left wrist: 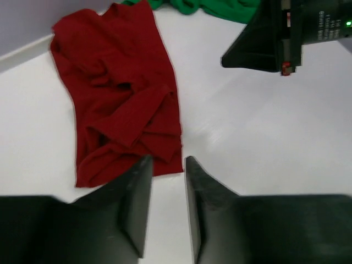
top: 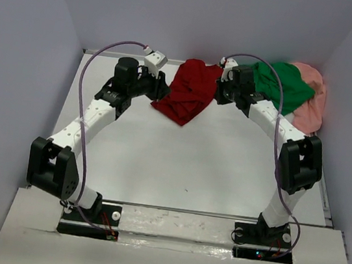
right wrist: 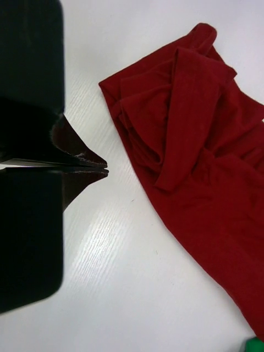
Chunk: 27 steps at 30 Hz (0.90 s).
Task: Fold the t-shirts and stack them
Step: Fold the tshirt
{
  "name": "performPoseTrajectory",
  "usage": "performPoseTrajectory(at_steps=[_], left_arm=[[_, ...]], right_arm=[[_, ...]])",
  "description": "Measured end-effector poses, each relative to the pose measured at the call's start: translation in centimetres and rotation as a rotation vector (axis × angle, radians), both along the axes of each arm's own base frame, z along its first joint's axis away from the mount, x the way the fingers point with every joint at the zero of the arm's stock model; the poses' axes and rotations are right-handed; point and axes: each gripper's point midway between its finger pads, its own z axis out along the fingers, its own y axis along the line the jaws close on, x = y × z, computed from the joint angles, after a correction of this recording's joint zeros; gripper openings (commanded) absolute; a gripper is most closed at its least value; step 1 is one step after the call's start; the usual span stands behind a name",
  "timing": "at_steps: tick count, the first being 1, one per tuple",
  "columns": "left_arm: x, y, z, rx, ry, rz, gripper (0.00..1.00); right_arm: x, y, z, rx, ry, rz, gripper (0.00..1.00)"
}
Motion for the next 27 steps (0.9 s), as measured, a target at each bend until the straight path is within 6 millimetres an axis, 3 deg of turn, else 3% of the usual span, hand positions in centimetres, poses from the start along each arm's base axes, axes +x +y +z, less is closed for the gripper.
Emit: performPoseTrajectory(at_steps=[2, 4, 7, 11, 15, 19, 27], left_arm=[[-0.3, -1.7, 0.0, -0.018, 0.017, -0.095, 0.14], [-0.5, -2.8, -1.9, -0.012, 0.071, -0.143, 0.05], [-1.8, -4.8, -8.6, 0.031, 0.261, -0.229, 0.0], [-5.6, -7.5, -16.6, 0.097, 0.502, -0.343, 0.0], [-8.6, -8.8, -21.1, 0.16, 0.655, -0.42, 0.0], [-9.3, -8.9, -22.1, 0.179, 0.684, -0.43, 0.0], [-6.6, -8.4, -22.5, 0.229, 0.595, -0.341, 0.0]], right_arm=[[0.0, 0.0, 0.8, 0.008, -0.016, 0.003, 0.0], [-0.1, 0.0, 1.0, 0.008, -0.019, 0.002, 0.0], [-0.2, -0.2, 0.6, -0.001, -0.01, -0.004, 0.0], [-0.5, -0.6, 0.5, -0.016, -0.002, -0.014, 0.0], [-0.6, -0.9, 0.6, -0.026, -0.002, -0.024, 0.0], [-0.7, -0.9, 0.8, -0.025, -0.004, -0.025, 0.0], [-0.8, -0.8, 0.8, -0.021, 0.0, -0.019, 0.0]])
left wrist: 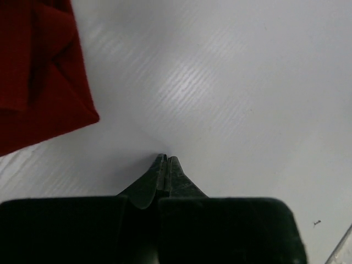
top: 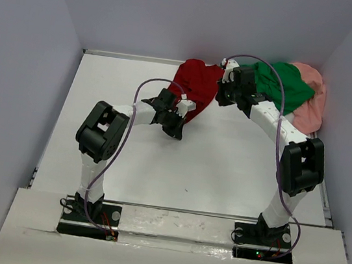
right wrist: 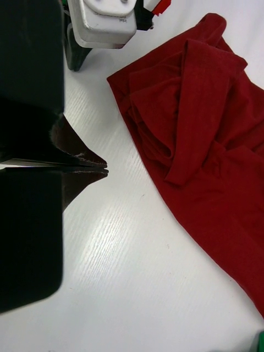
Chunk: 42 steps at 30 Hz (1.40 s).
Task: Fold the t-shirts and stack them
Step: Fold the tshirt
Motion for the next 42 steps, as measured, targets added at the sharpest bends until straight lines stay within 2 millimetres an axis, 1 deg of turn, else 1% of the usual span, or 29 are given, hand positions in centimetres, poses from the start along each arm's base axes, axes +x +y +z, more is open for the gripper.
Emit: performPoseTrajectory(at_steps=[8, 13, 17, 22, 29, 35, 39, 40, 42], left_arm=[[3.9, 1.0, 0.3, 0.078, -0.162, 0.107, 0.0], [5.5, 1.3, 0.7, 0.095, -0.218, 0.157, 0.0], [7.3, 1.0, 2.2, 0.085, -0.278, 0.187, 0.0], [9.1, 0.6, 3.7, 0.066, -0.345, 0.214, 0.0], [9.8, 0.4, 4.4, 0.06, -0.375, 0.227, 0.0], [9.7, 0.4, 4.2, 0.06, -0.37, 0.224, 0.0], [9.3, 0.3, 3.7, 0.064, -0.35, 0.212, 0.0], [9.1, 0.3, 3.6, 0.067, -0.344, 0.21, 0.02], [8.9, 0.3, 3.4, 0.078, -0.34, 0.21, 0.17]], right_arm=[[-0.2, 0.3, 0.0, 0.012, 0.006, 0.016, 0.0], [-0.4, 0.5, -0.2, 0.016, 0.013, 0.026, 0.0], [-0.7, 0.6, -0.6, 0.02, 0.029, 0.034, 0.0], [-0.8, 0.7, -0.6, 0.029, 0.034, 0.041, 0.0], [-0.9, 0.8, -0.6, 0.032, 0.036, 0.045, 0.0], [-0.9, 0.8, -0.6, 0.032, 0.036, 0.046, 0.0], [-0.9, 0.8, -0.6, 0.032, 0.036, 0.044, 0.0], [-0.9, 0.8, -0.6, 0.033, 0.036, 0.045, 0.0], [-0.9, 0.8, -0.6, 0.033, 0.036, 0.046, 0.0]])
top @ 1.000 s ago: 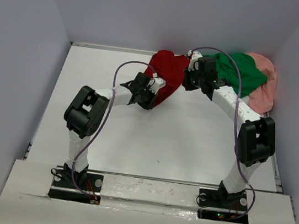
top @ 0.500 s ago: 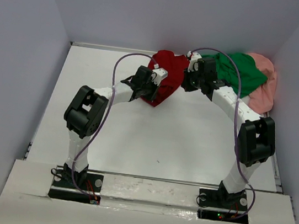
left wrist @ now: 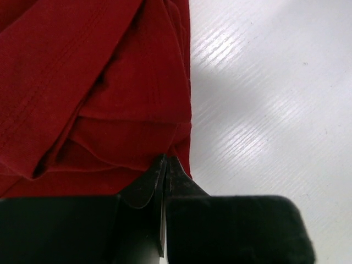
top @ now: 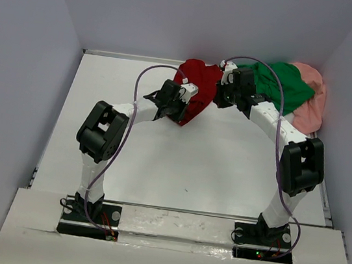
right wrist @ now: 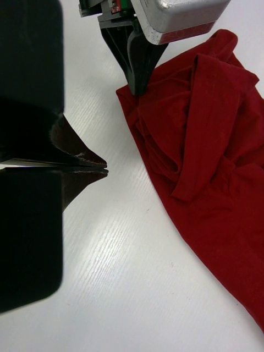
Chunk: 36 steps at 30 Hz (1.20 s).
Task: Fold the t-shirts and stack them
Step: Fold the tshirt
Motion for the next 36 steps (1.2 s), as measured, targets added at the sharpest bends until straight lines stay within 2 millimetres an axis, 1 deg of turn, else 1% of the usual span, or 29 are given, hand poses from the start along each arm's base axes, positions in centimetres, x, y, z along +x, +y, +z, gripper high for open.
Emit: performPoseTrajectory(at_steps=[1, 2, 4, 5, 7, 8, 12, 15, 19, 21, 23, 25, 26, 29, 31, 32, 36], left_arm=[[0.0, 0.0, 0.0, 0.004, -0.001, 0.004, 0.22], [0.1, 0.2, -0.1, 0.013, -0.005, 0.011, 0.36], [0.2, 0.4, -0.2, 0.025, -0.006, 0.024, 0.5], [0.2, 0.6, -0.3, 0.035, -0.008, 0.031, 0.64], [0.4, 1.0, -0.4, 0.055, -0.012, 0.055, 0.72], [0.5, 1.2, -0.5, 0.062, -0.015, 0.06, 0.8], [1.0, 2.0, -0.5, 0.094, -0.033, 0.1, 0.84], [1.5, 2.5, -0.5, 0.113, -0.051, 0.129, 0.84], [1.9, 2.9, -0.4, 0.128, -0.068, 0.153, 0.84], [2.1, 3.0, -0.3, 0.129, -0.077, 0.161, 0.81], [2.4, 3.0, -0.1, 0.126, -0.089, 0.168, 0.76], [2.7, 2.9, 0.0, 0.12, -0.099, 0.174, 0.65], [2.8, 2.9, -0.1, 0.118, -0.1, 0.179, 0.52], [3.1, 2.7, -0.3, 0.113, -0.099, 0.187, 0.29], [3.4, 2.5, -0.6, 0.108, -0.098, 0.191, 0.25], [3.4, 2.5, -0.8, 0.107, -0.094, 0.193, 0.21], [3.4, 2.5, -1.3, 0.108, -0.083, 0.199, 0.2]], right_arm=[[0.0, 0.0, 0.0, 0.0, 0.0, 0.0, 0.0], [0.0, 0.0, 0.0, 0.0, 0.0, 0.001, 0.0], [0.0, 0.1, 0.0, 0.002, 0.001, 0.003, 0.0], [-0.1, 0.1, 0.0, 0.003, 0.001, 0.005, 0.0], [-0.1, 0.1, 0.0, 0.005, 0.002, 0.007, 0.0], [-0.1, 0.1, 0.0, 0.005, 0.002, 0.008, 0.0], [-0.1, 0.2, 0.0, 0.009, 0.004, 0.013, 0.0], [-0.1, 0.1, 0.0, 0.014, 0.006, 0.015, 0.0], [-0.1, 0.0, 0.1, 0.02, 0.009, 0.019, 0.0], [-0.1, 0.1, 0.1, 0.023, 0.01, 0.022, 0.0], [-0.2, 0.1, 0.1, 0.025, 0.011, 0.025, 0.0], [-0.2, 0.2, 0.1, 0.027, 0.012, 0.028, 0.0], [-0.2, 0.1, 0.1, 0.028, 0.012, 0.028, 0.0], [-0.2, 0.1, 0.1, 0.029, 0.013, 0.028, 0.0], [-0.2, 0.0, 0.1, 0.03, 0.015, 0.028, 0.0], [-0.2, -0.1, 0.0, 0.03, 0.016, 0.027, 0.0], [-0.2, -0.4, -0.1, 0.031, 0.026, 0.024, 0.0]])
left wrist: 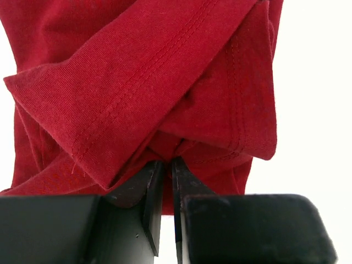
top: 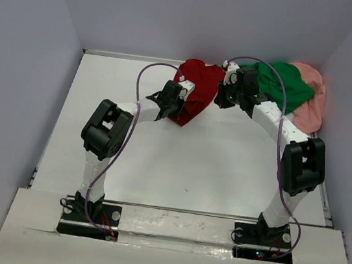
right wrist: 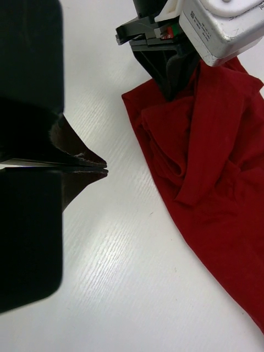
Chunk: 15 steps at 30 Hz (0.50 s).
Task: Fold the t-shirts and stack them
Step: Fold the tshirt
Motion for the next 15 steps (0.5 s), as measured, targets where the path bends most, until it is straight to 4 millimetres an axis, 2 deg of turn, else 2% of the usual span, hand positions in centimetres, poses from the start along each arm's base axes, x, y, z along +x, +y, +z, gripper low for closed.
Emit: performPoseTrajectory(at_steps=[8, 12, 15], left_arm=[[0.4, -0.2, 0.6, -0.014, -0.011, 0.01, 0.19], [1.2, -0.7, 1.8, -0.033, -0.036, 0.015, 0.18], [2.0, -1.0, 3.0, -0.046, -0.065, 0.021, 0.17]], right_arm=[[-0.2, 0.1, 0.0, 0.013, 0.008, 0.014, 0.0], [-0.4, 0.5, -0.3, 0.027, 0.021, 0.034, 0.0], [-0.5, 0.8, -1.4, 0.031, 0.049, 0.048, 0.0]])
